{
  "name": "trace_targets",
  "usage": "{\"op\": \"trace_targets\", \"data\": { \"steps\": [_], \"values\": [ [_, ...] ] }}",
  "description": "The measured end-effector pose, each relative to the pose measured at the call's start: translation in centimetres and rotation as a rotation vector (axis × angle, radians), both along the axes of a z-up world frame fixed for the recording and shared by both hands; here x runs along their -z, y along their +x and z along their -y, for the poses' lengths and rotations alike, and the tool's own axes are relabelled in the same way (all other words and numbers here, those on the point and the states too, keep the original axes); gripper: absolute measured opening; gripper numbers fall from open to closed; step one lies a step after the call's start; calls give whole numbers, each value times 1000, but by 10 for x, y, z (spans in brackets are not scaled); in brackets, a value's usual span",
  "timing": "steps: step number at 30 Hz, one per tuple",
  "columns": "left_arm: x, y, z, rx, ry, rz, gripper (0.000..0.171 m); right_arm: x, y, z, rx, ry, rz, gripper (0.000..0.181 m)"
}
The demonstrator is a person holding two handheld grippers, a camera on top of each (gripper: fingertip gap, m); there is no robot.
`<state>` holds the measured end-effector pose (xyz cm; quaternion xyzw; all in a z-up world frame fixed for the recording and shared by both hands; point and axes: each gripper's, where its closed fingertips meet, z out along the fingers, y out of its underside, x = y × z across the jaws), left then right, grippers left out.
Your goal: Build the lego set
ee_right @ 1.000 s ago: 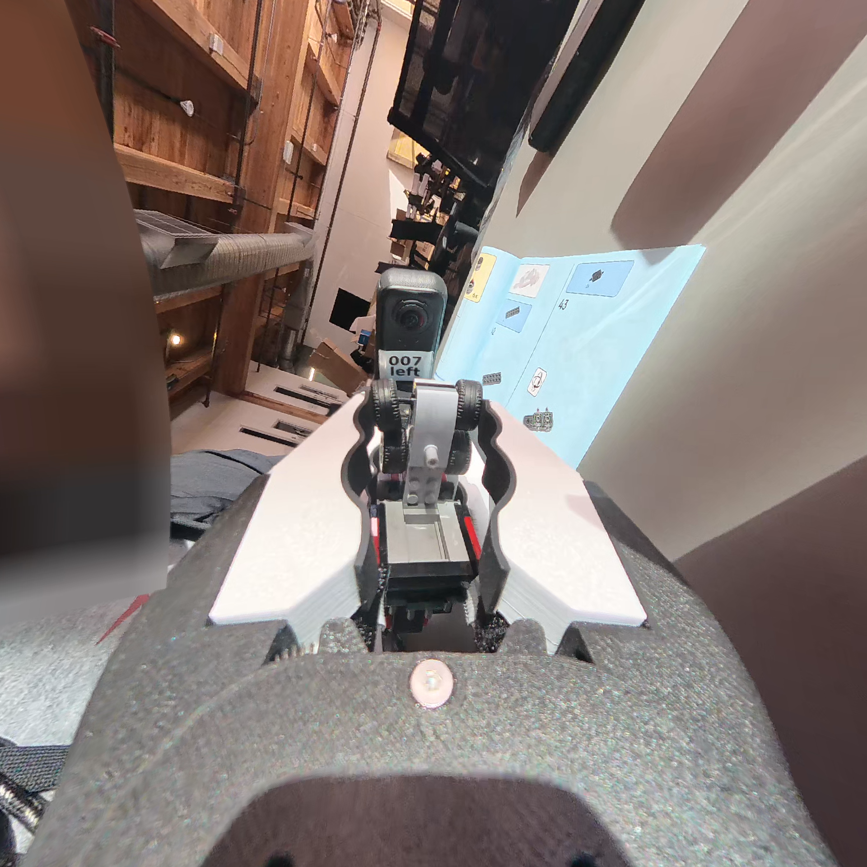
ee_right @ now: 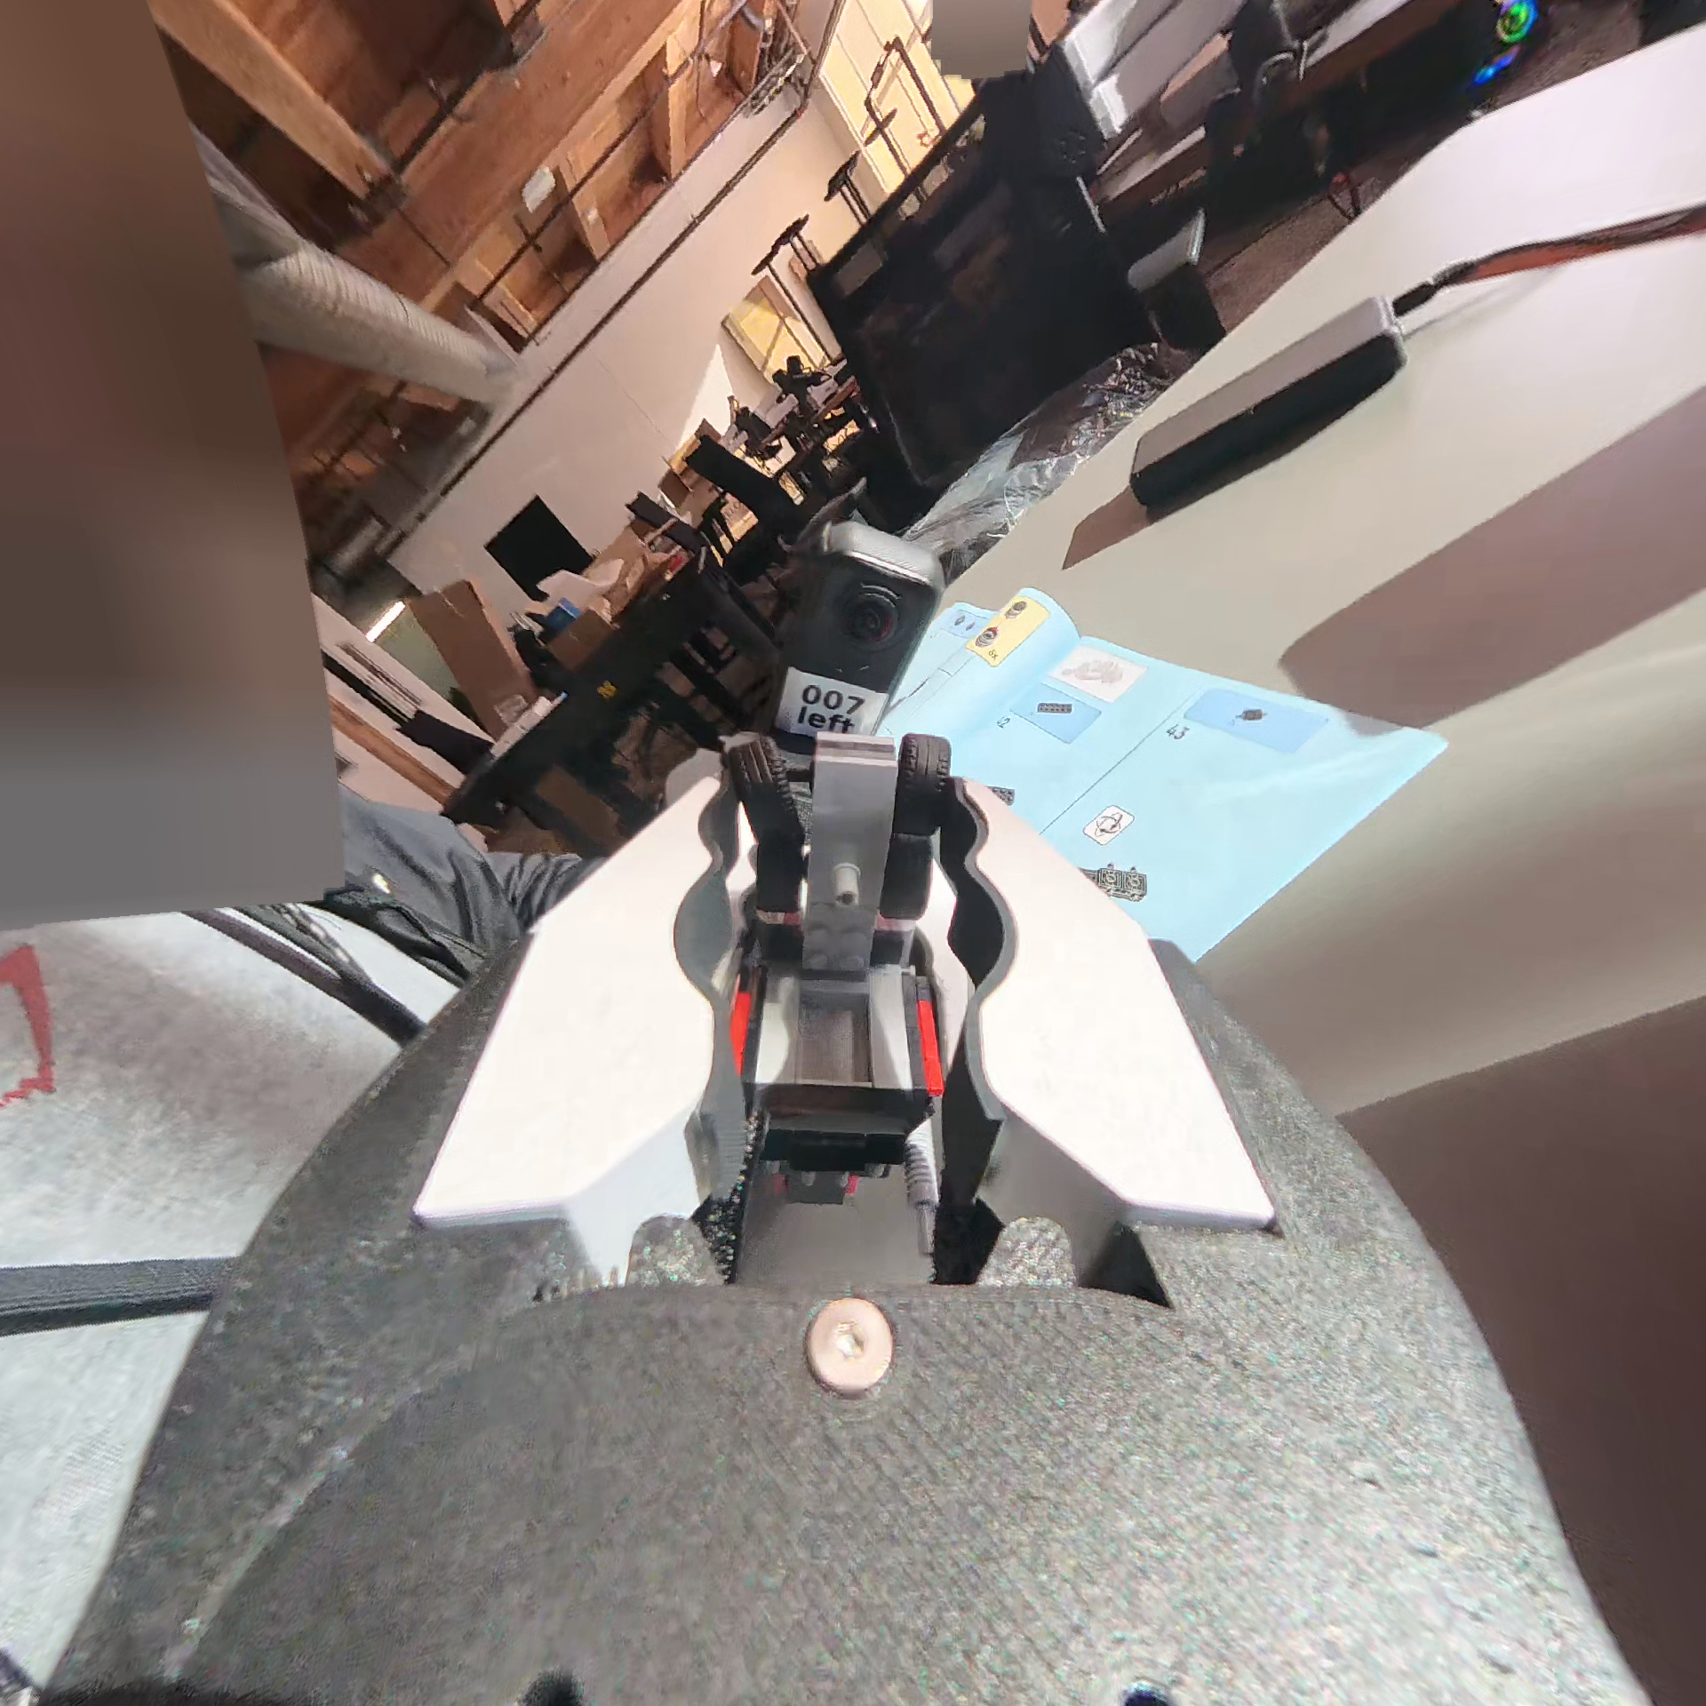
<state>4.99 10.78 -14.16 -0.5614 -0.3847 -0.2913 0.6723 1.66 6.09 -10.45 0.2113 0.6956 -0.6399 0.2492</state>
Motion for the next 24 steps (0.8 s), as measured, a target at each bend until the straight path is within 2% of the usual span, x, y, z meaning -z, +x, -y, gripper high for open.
{"op": "trace_targets", "data": {
  "steps": [9, 14, 24],
  "values": [
    [-22, 3, 8, -77, 48, -157, 56, -15, 19, -9, -17, -39, -120, 44],
    [-19, 2, 8, -133, -35, -250, 51, -13, 23, -11, -12, -34, -148, 45],
    [-8, 1, -4, -169, -233, -374, 46, -8, 22, -15, -9, -47, -80, 47]
  ]
}}
